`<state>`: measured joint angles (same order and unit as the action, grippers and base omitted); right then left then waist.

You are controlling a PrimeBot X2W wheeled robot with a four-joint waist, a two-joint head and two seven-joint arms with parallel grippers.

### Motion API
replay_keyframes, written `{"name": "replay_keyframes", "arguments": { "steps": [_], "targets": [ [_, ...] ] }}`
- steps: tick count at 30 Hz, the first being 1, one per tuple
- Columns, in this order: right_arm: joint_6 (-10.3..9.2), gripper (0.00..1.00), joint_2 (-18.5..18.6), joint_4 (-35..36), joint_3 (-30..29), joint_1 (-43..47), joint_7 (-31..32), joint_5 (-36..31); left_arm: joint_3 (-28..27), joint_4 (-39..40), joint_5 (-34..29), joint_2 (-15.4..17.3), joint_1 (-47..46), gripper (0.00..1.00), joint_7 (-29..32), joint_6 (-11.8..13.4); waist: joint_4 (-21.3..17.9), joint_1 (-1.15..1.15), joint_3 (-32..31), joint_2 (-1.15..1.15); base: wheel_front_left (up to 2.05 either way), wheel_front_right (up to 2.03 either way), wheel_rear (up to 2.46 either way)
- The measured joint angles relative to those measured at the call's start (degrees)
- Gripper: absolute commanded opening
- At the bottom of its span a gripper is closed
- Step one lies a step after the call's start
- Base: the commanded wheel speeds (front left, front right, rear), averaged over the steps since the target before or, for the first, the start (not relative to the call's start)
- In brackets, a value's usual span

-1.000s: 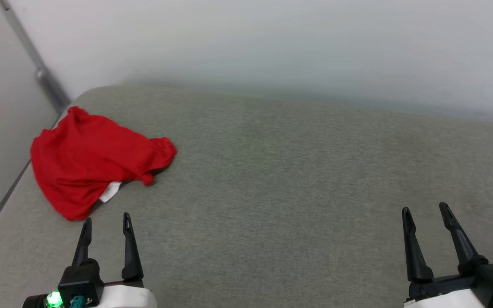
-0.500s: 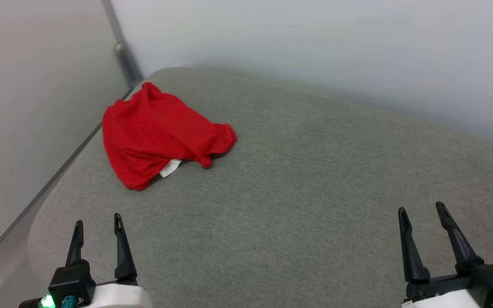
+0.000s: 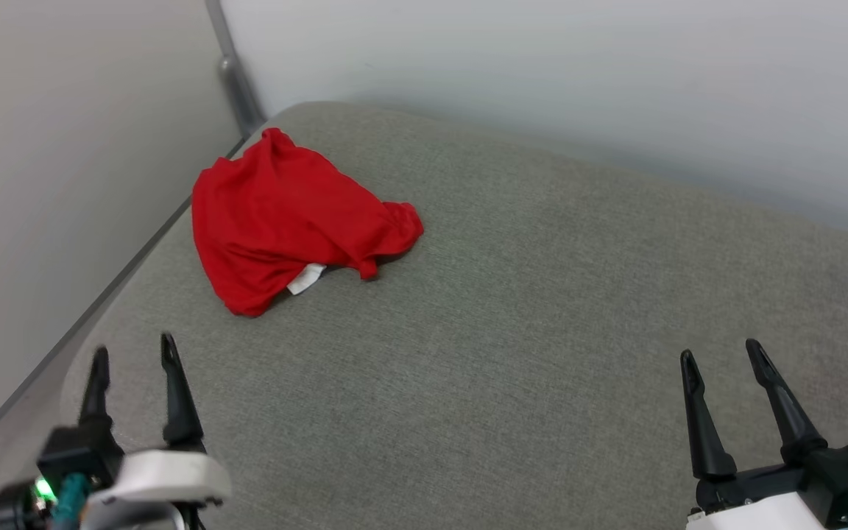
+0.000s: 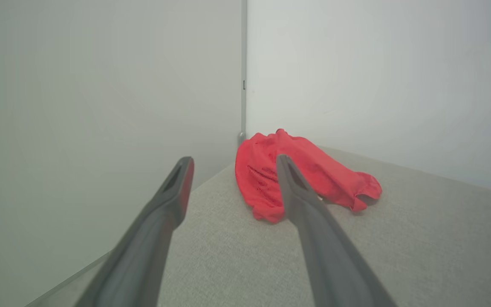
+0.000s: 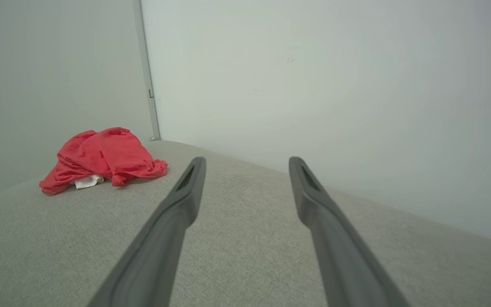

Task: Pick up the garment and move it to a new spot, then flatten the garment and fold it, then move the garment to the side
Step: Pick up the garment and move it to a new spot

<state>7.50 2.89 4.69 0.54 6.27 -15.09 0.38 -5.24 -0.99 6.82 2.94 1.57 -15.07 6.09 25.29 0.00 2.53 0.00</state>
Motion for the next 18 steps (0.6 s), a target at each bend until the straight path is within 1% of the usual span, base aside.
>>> {"name": "replay_keyframes", "arguments": {
  "steps": [3,6,8,10,13,15,17,18],
  "targets": [
    [0.00,1.00,0.00,0.46,-0.01,-0.46,0.00,-0.82,-2.22,-0.66,-0.37,1.41,-4.39,1.00,0.00,-2.15,-0.90,0.00,1.09,0.00,0.00,0.00,0.00],
    [0.00,1.00,-0.01,0.89,-0.30,-1.64,0.00,-2.20,-4.20,-1.24,-1.11,3.63,-9.88,1.00,-0.01,-3.45,-1.93,0.00,2.86,0.00,0.00,0.00,0.00],
    [0.00,1.00,-0.01,1.35,-0.69,-2.87,0.00,-3.08,-5.38,-1.97,-0.91,4.48,-13.89,1.00,-0.01,-4.19,-2.70,0.00,4.43,0.00,0.00,0.00,0.00],
    [0.00,1.00,0.00,2.01,-1.10,-4.04,0.00,-3.97,-7.32,-2.83,0.44,5.24,-18.23,1.00,-0.01,-5.01,-3.50,0.00,6.24,0.00,0.00,0.00,0.00],
    [0.00,1.00,0.00,3.10,-1.30,-5.76,0.00,-5.53,-9.38,-4.25,0.37,8.06,-24.42,1.00,-0.01,-5.95,-4.75,0.00,9.34,0.00,0.00,0.00,0.00],
    [0.00,1.00,-0.03,3.89,-1.75,-7.04,0.00,-6.47,-11.46,-5.69,2.37,8.78,-28.47,1.00,-0.01,-6.77,-5.68,0.01,11.55,0.00,0.00,0.00,0.00],
    [0.00,1.00,-0.03,4.68,-2.58,-8.05,0.00,-6.71,-13.08,-7.10,3.08,10.24,-31.93,1.00,-0.01,-7.27,-6.75,0.01,13.77,0.00,0.00,0.00,0.00],
    [0.00,1.00,-0.03,5.10,-2.92,-8.53,0.00,-6.89,-14.04,-9.11,4.16,11.61,-34.00,1.00,-0.01,-8.66,-7.36,0.01,14.85,0.00,0.00,0.00,0.00]
  ]
}}
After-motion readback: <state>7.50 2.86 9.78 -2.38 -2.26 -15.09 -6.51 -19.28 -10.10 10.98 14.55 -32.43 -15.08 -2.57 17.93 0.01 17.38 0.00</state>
